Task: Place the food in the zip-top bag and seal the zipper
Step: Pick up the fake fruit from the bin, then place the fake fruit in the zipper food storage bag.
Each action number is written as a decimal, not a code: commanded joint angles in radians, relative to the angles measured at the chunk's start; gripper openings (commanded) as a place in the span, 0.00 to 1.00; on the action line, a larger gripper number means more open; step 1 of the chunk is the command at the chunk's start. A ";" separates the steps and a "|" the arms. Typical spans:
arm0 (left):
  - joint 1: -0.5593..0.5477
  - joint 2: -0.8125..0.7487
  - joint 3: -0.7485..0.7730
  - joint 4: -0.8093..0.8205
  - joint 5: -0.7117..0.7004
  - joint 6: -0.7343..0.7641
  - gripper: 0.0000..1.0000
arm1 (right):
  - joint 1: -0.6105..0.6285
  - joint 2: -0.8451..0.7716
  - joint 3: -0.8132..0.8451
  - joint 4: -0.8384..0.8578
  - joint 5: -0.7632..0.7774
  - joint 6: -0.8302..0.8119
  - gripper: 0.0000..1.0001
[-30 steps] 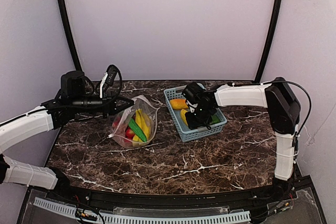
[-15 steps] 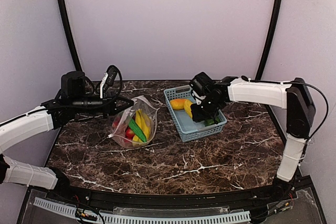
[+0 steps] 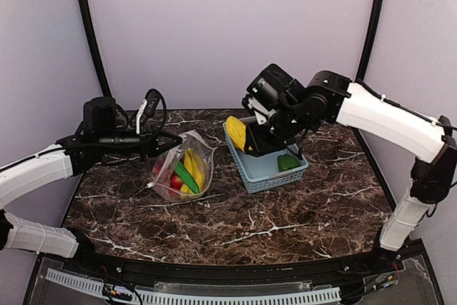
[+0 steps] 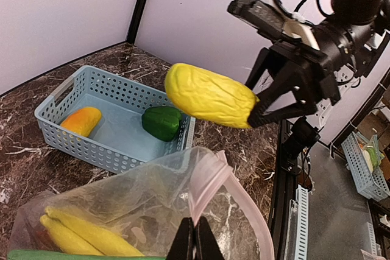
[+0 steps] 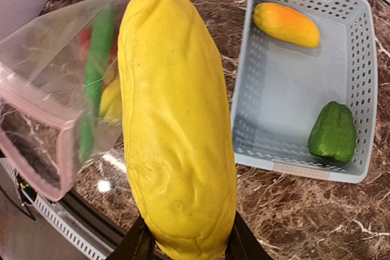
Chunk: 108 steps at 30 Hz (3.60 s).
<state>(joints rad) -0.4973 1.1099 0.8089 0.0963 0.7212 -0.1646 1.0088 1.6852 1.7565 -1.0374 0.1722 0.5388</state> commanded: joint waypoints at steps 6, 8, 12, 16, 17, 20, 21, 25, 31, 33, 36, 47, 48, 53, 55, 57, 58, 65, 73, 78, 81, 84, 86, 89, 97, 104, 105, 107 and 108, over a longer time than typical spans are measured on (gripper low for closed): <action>0.003 0.010 -0.007 0.024 0.022 -0.020 0.01 | 0.193 0.082 0.184 -0.188 -0.061 0.103 0.30; 0.003 0.010 -0.007 0.026 0.021 -0.023 0.01 | 0.220 0.098 0.221 -0.206 -0.066 0.107 0.30; 0.003 0.012 -0.007 0.030 0.028 -0.026 0.01 | 0.236 0.137 0.269 -0.213 -0.101 0.123 0.30; 0.003 0.011 -0.007 0.030 0.027 -0.027 0.01 | 0.238 0.191 0.357 -0.227 -0.118 0.149 0.30; 0.003 0.010 -0.007 0.029 0.026 -0.025 0.01 | 0.241 0.200 0.375 -0.224 -0.122 0.147 0.30; 0.003 0.012 -0.007 0.028 0.023 -0.024 0.01 | 0.252 0.211 0.404 -0.212 -0.125 0.131 0.30; 0.003 0.014 -0.007 0.029 0.024 -0.026 0.01 | 0.257 0.210 0.405 -0.201 -0.129 0.126 0.30; 0.003 0.022 -0.005 0.032 0.032 -0.031 0.01 | 0.267 0.204 0.371 -0.151 -0.161 0.132 0.31; 0.003 0.020 -0.007 0.037 0.035 -0.034 0.01 | 0.265 0.249 0.367 -0.181 -0.150 0.195 0.31; 0.003 0.018 -0.007 0.037 0.033 -0.033 0.01 | 0.262 0.254 0.365 -0.183 -0.141 0.225 0.32; 0.003 0.015 -0.008 0.037 0.030 -0.032 0.01 | 0.253 0.261 0.350 -0.185 -0.142 0.251 0.33; 0.003 0.013 -0.008 0.040 0.030 -0.032 0.01 | 0.207 0.320 0.416 -0.133 -0.149 0.309 0.35; 0.003 0.012 -0.009 0.038 0.028 -0.028 0.01 | 0.206 0.326 0.416 -0.118 -0.155 0.314 0.35; 0.003 0.015 -0.008 0.040 0.034 -0.032 0.01 | 0.185 0.357 0.447 -0.088 -0.150 0.345 0.36; 0.003 0.019 -0.007 0.041 0.039 -0.035 0.01 | 0.177 0.361 0.449 -0.068 -0.135 0.358 0.37; 0.003 0.019 -0.007 0.042 0.040 -0.036 0.01 | 0.169 0.365 0.443 -0.043 -0.115 0.367 0.37; 0.003 0.018 -0.007 0.043 0.041 -0.036 0.01 | 0.167 0.369 0.444 -0.034 -0.106 0.369 0.38; 0.003 0.019 -0.008 0.043 0.039 -0.036 0.01 | 0.159 0.419 0.457 -0.045 -0.081 0.351 0.39; 0.003 0.023 -0.008 0.041 0.034 -0.034 0.01 | 0.162 0.411 0.443 -0.061 -0.038 0.343 0.49; 0.003 0.025 -0.007 0.041 0.036 -0.033 0.01 | 0.162 0.394 0.419 -0.048 -0.024 0.338 0.58; 0.003 0.024 -0.007 0.039 0.033 -0.031 0.01 | 0.162 0.384 0.406 -0.038 -0.023 0.339 0.58; 0.003 0.024 -0.007 0.039 0.031 -0.030 0.01 | 0.164 0.372 0.399 -0.021 -0.025 0.329 0.58; 0.003 0.024 -0.007 0.038 0.030 -0.031 0.01 | 0.166 0.361 0.389 0.005 -0.035 0.303 0.58; 0.003 0.024 -0.006 0.035 0.021 -0.029 0.01 | 0.173 0.331 0.366 0.062 -0.055 0.229 0.58; 0.004 0.009 -0.005 0.011 -0.028 -0.014 0.01 | 0.183 0.102 0.137 0.249 -0.054 0.068 0.61; 0.005 -0.011 -0.011 -0.004 -0.099 0.006 0.01 | 0.161 -0.155 -0.154 0.309 0.097 0.139 0.69; 0.005 -0.011 -0.012 -0.003 -0.100 0.007 0.01 | 0.147 -0.179 -0.179 0.289 0.112 0.161 0.69; 0.005 -0.008 -0.013 -0.003 -0.099 0.007 0.01 | 0.125 -0.221 -0.218 0.252 0.137 0.176 0.69; 0.005 -0.006 -0.012 -0.004 -0.098 0.007 0.01 | 0.111 -0.235 -0.231 0.231 0.150 0.172 0.69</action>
<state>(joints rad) -0.4973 1.1244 0.8089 0.1120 0.6449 -0.1749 1.1645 1.4963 1.5929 -0.7647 0.2222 0.6712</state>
